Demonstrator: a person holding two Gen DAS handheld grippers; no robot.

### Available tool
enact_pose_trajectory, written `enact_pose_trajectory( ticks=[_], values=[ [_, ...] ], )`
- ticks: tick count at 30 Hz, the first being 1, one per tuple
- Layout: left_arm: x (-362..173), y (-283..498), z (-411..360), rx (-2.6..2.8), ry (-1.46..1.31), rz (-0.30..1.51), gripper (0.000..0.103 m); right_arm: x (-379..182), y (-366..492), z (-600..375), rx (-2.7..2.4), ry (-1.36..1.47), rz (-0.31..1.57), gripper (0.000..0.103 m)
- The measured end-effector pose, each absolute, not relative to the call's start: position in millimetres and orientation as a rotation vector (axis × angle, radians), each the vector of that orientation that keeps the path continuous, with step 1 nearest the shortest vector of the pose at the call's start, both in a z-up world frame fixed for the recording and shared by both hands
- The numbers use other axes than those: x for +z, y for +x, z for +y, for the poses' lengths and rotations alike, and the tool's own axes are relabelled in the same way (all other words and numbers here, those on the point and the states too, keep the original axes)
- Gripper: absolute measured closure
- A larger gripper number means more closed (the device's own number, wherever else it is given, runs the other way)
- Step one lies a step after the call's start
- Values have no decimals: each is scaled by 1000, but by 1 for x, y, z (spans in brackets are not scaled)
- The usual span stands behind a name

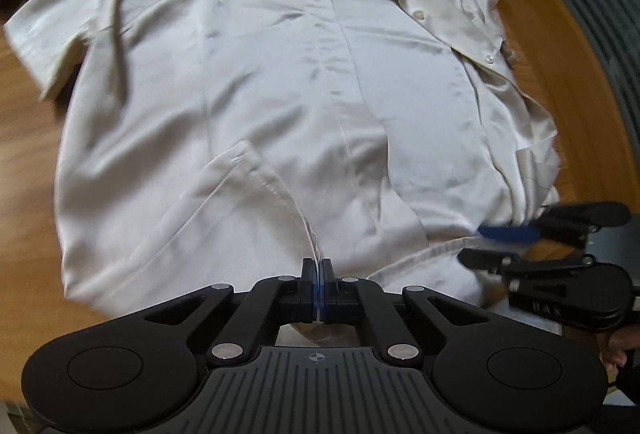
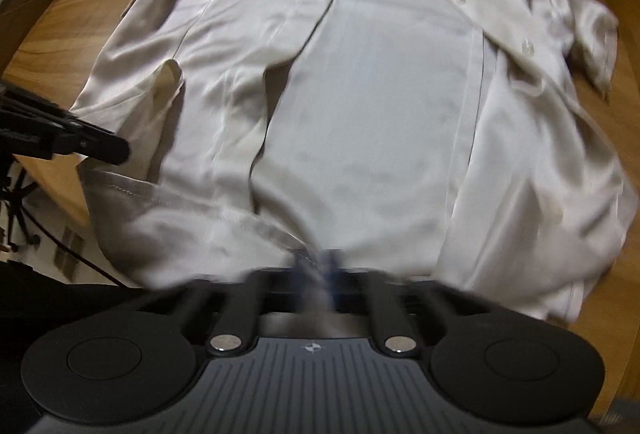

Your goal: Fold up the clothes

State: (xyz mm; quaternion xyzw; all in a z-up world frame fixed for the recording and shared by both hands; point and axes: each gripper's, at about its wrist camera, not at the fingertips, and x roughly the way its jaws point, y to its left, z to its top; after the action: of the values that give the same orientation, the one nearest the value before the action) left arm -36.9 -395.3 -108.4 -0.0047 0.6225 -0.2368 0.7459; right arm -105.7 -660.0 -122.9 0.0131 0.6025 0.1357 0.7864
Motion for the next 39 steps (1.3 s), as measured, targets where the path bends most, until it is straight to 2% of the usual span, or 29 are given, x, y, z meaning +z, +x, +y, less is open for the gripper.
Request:
enact_pose_trajectory(
  ticks=[8, 14, 19, 20, 21, 22, 23, 24, 28, 31, 33, 35, 36, 37, 38, 39],
  values=[
    [-89, -109, -349, -444, -35, 1334, 100, -112, -182, -654, 302, 38, 1314, 103],
    [-109, -154, -313, -370, -32, 1395, 99, -117, -231, -640, 308, 35, 1339, 101],
    [-113, -167, -299, -329, 19, 1402, 96, -102, -233, -648, 259, 4, 1286, 96],
    [-112, -168, -298, -319, 38, 1397, 96, -98, -229, -654, 239, -1, 1269, 94],
    [-109, -167, -298, -309, 57, 1389, 89, -94, -226, -660, 219, -7, 1252, 89],
    [-106, -167, -297, -300, 69, 1379, 79, -91, -222, -666, 200, -12, 1235, 81],
    [-104, -167, -295, -292, 78, 1367, 72, -87, -219, -672, 180, -18, 1218, 77],
    [-100, -165, -293, -282, 80, 1357, 59, -83, -215, -678, 160, -23, 1201, 69],
    [-89, -153, -285, -243, 46, 1329, 55, -81, -194, -712, 82, -69, 1163, 46],
    [-87, -135, -288, -223, 18, 1322, 54, -91, -176, -736, 48, -89, 1171, 39],
    [-85, -124, -293, -216, 13, 1318, 54, -100, -169, -746, 48, -78, 1190, 39],
    [-83, -113, -298, -220, 8, 1307, 54, -111, -163, -751, 57, -64, 1215, 41],
    [-82, -107, -301, -224, 7, 1300, 53, -113, -163, -752, 60, -55, 1224, 54],
    [-82, -101, -305, -229, 7, 1296, 54, -115, -162, -755, 60, -37, 1230, 83],
    [-81, -96, -308, -234, 7, 1293, 54, -116, -162, -756, 61, -21, 1240, 96],
    [-81, -91, -311, -240, 7, 1290, 54, -115, -163, -757, 53, -8, 1240, 100]
  ],
)
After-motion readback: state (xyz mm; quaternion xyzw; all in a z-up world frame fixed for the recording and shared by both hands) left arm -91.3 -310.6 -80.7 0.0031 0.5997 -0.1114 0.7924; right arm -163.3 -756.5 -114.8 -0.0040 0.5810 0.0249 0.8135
